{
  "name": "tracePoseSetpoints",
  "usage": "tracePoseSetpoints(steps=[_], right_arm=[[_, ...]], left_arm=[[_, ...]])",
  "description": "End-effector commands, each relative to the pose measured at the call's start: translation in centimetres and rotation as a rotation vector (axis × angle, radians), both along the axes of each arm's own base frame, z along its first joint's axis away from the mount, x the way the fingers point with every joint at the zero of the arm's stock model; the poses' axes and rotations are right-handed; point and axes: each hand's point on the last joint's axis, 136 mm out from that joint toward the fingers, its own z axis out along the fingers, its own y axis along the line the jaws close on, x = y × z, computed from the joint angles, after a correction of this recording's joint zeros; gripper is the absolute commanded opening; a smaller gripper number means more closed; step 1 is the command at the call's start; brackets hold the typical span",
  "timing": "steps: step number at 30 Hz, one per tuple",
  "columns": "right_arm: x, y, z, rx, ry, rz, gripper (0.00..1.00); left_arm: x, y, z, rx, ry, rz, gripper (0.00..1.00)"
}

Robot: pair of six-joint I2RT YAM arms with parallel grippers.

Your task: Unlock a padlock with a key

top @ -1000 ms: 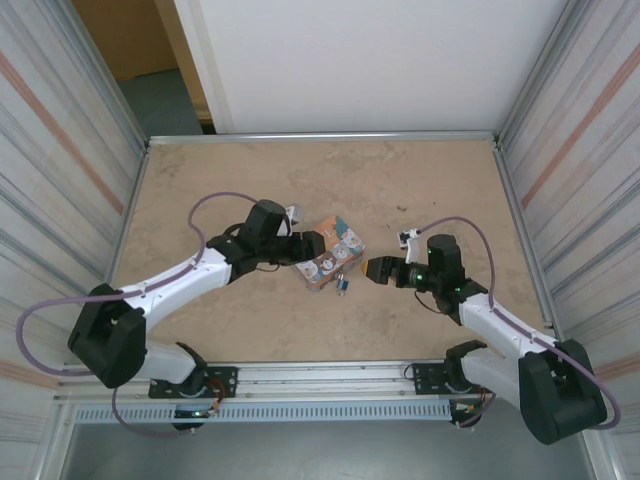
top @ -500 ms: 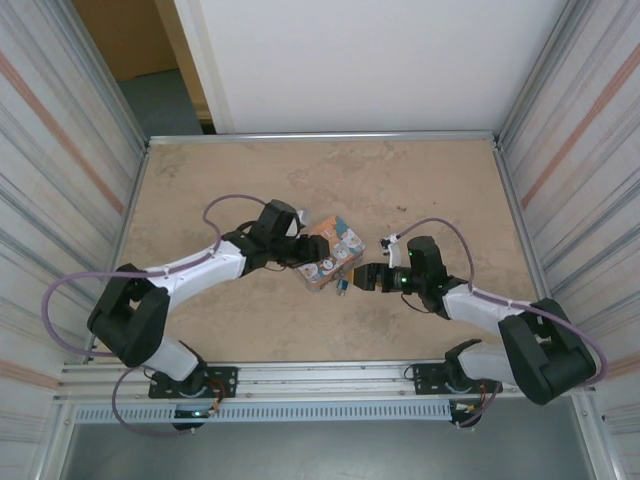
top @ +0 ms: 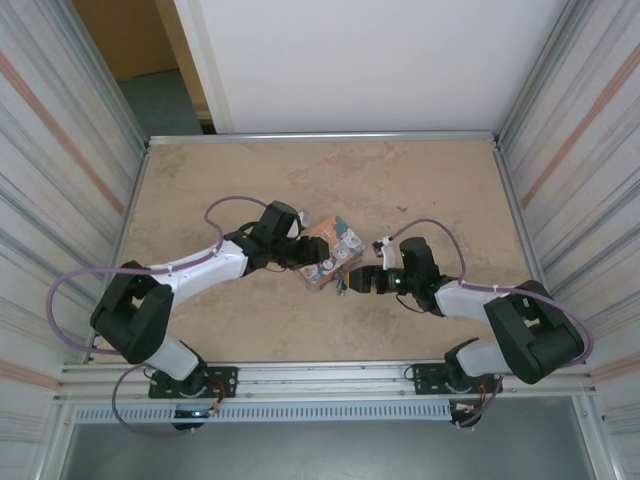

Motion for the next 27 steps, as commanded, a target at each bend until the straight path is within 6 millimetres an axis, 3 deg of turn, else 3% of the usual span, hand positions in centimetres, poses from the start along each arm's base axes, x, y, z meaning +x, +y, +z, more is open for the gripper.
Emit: tracePoseSetpoints(steps=[1,27], right_arm=[[1.2,0.9,1.2,0.006,-0.089,0.023,0.70],[2.2,3.6,-0.8,0.012,-0.091,0.097,0.66]], left_arm=[[-0.3,0.1,-0.9,0.008,0.030,-0.002,0.48],[-0.4,0.2,-1.1,0.010,0.038,-0.001,0.47]])
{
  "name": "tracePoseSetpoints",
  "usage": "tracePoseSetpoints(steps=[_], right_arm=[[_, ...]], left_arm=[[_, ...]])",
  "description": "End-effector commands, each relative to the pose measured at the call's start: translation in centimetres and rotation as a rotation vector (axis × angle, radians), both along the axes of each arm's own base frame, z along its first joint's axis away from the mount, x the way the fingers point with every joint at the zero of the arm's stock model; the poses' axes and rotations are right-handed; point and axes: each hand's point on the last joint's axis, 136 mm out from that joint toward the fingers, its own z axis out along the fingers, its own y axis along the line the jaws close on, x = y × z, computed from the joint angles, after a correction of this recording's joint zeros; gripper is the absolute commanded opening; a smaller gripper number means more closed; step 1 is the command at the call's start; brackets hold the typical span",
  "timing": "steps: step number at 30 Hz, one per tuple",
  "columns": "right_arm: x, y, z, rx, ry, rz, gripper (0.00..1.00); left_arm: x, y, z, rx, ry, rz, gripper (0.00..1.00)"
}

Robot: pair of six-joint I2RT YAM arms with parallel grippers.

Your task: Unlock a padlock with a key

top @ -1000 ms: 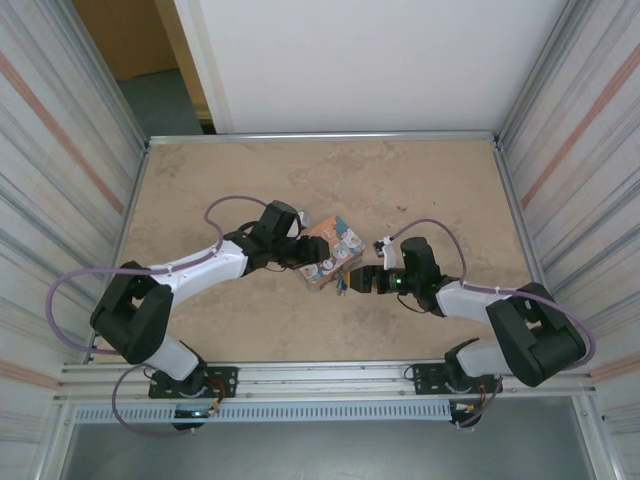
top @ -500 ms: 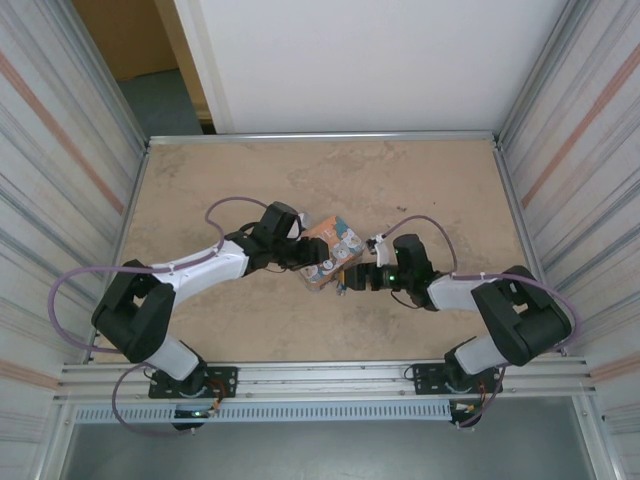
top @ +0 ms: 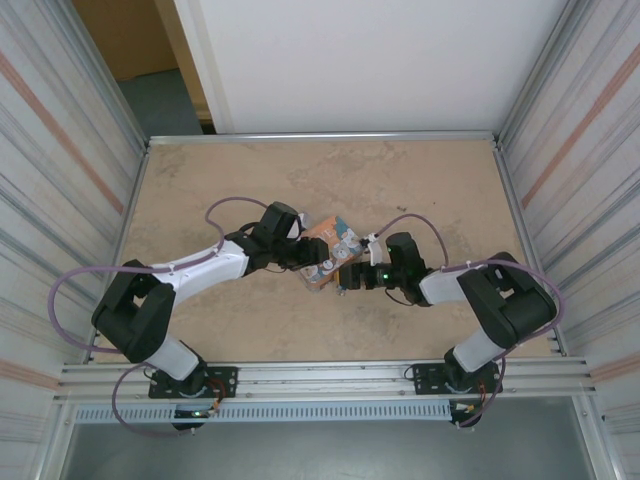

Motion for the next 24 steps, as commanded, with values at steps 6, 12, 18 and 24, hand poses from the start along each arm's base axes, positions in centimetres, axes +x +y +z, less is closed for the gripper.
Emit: tracePoseSetpoints(steps=[6,12,18,24], right_arm=[[0.5,1.5,0.9,0.041,-0.052,0.055,0.64],[0.1,1.8,1.3,0.061,-0.057,0.083,0.60],[-0.4,1.9,1.6,0.073,-0.058,0.108,0.54],[-0.8,1.8,1.4,0.072,-0.056,0.121,0.49]], left_arm=[[-0.4,0.2,-0.7,0.005,0.031,0.000,0.47],[-0.4,0.2,-0.7,0.004,0.031,-0.001,0.47],[-0.4,0.2,-0.6,0.004,0.031,-0.001,0.47],[-0.4,0.2,-0.7,0.007,0.031,0.001,0.47]])
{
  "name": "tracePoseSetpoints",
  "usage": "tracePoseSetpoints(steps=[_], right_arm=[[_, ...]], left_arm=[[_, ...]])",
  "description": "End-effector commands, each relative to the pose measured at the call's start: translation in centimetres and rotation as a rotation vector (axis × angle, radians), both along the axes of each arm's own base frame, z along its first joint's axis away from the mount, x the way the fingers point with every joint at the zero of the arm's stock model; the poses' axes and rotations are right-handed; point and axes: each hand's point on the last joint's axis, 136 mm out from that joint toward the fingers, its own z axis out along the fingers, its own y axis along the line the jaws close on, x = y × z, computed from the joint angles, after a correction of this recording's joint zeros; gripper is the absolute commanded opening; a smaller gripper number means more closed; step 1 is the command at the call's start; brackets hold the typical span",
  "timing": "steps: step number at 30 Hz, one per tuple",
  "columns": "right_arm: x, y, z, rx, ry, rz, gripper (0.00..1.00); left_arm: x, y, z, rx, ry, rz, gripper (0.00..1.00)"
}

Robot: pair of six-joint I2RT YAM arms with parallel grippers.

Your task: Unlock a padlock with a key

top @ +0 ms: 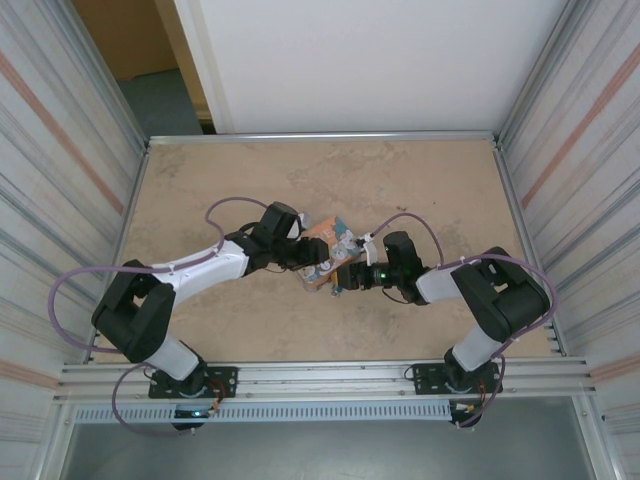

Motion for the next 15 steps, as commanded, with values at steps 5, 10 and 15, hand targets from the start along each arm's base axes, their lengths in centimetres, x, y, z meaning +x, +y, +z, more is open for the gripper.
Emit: tracePoseSetpoints(steps=[5,10,15], right_arm=[[-0.46,0.62,0.92,0.028,-0.049,0.057,0.45],[-0.55,0.61,0.71,0.024,-0.045,0.060,0.40],[-0.65,0.68,0.06,-0.005,-0.038,0.065,0.38]], left_arm=[[-0.38,0.29,-0.63,0.009,0.030,0.004,0.47],[-0.36,0.18,-0.66,0.008,0.031,0.002,0.47],[-0.26,0.17,-0.64,0.007,0.030,0.004,0.47]])
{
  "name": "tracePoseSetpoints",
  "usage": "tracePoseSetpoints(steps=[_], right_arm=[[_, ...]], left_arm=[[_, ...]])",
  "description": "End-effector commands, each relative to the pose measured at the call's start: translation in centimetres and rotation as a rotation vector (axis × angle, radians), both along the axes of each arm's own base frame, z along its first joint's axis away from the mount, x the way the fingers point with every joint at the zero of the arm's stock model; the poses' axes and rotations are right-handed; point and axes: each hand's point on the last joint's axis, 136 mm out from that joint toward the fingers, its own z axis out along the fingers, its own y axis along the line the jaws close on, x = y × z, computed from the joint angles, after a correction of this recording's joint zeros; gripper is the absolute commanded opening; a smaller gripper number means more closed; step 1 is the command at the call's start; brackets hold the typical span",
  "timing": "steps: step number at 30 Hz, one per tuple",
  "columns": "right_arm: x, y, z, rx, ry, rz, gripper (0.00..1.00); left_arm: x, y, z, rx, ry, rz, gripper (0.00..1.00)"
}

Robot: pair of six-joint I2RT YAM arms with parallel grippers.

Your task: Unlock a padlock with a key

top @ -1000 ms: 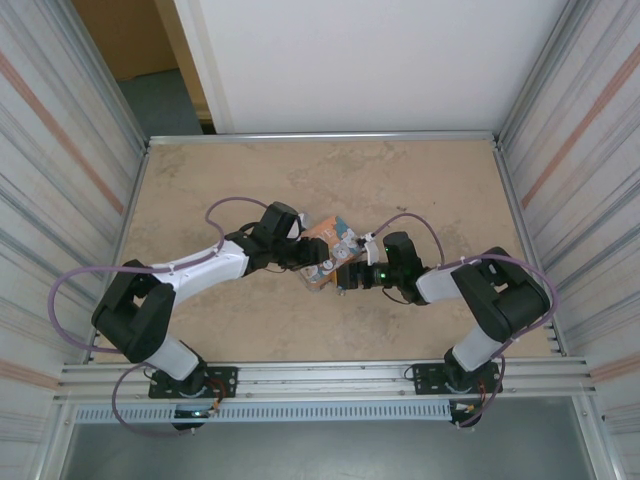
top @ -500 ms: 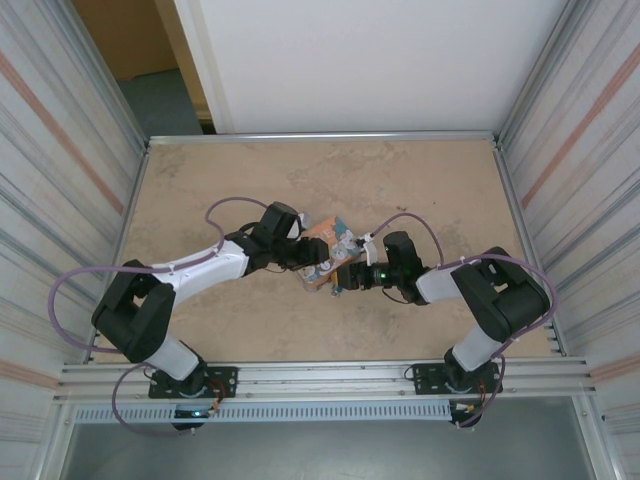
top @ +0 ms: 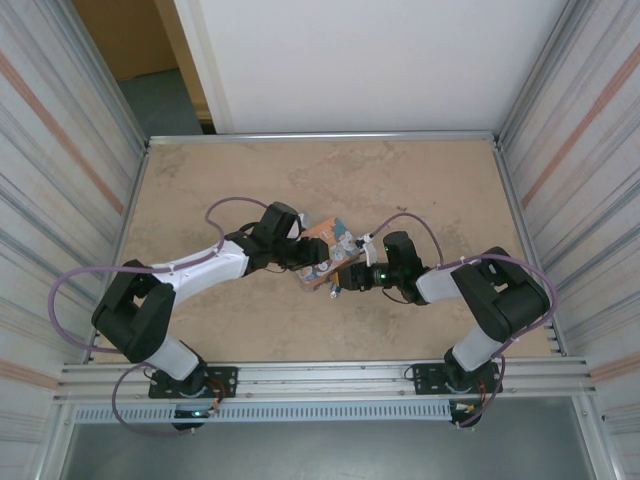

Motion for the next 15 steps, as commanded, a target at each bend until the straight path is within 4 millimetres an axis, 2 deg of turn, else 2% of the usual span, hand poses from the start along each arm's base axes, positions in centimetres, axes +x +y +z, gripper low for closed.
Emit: tracePoseSetpoints(steps=[1,7,15], right_arm=[[-0.4,0.5,-0.2,-0.019,-0.023,0.042,0.38],[0.1,-0.6,-0.5,-0.062,-0.049,-0.021,0.43],[0.2,-0.8,-1.0,-0.093,-0.033,-0.029,0.55]], left_arm=[[-0.3,0.2,-0.7,0.008,0.031,0.004,0.47],[-0.4,0.2,-0.7,0.011,0.032,0.003,0.47],[-0.3,0.3,-0.7,0.005,0.033,0.008,0.47]])
